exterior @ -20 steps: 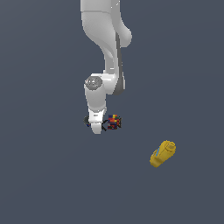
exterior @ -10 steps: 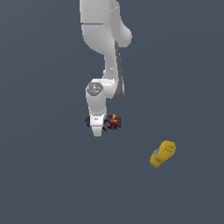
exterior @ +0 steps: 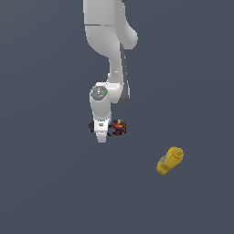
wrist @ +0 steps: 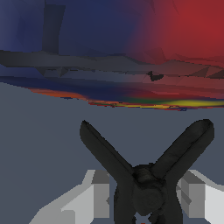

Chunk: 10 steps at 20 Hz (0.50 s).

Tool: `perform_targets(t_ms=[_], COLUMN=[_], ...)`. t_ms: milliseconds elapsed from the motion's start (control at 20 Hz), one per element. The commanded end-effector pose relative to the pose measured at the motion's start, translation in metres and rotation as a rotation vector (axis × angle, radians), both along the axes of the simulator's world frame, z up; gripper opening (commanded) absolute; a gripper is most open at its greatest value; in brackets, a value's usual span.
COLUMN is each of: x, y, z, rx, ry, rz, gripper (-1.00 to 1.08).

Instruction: Pick up a designated object from a clutter of objects.

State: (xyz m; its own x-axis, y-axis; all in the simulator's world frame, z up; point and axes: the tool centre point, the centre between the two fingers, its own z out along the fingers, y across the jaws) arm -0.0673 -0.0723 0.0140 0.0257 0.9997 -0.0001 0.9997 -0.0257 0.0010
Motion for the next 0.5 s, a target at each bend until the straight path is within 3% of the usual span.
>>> perform_targets(t_ms=[0,450], x=[0.0,-0.003], y=[0.0,0.009], z=[0.0,0.016], rx=[0.0,0.0], ry=[0.0,0.0], rz=[0.0,0.0], gripper=[-1.0,-1.0])
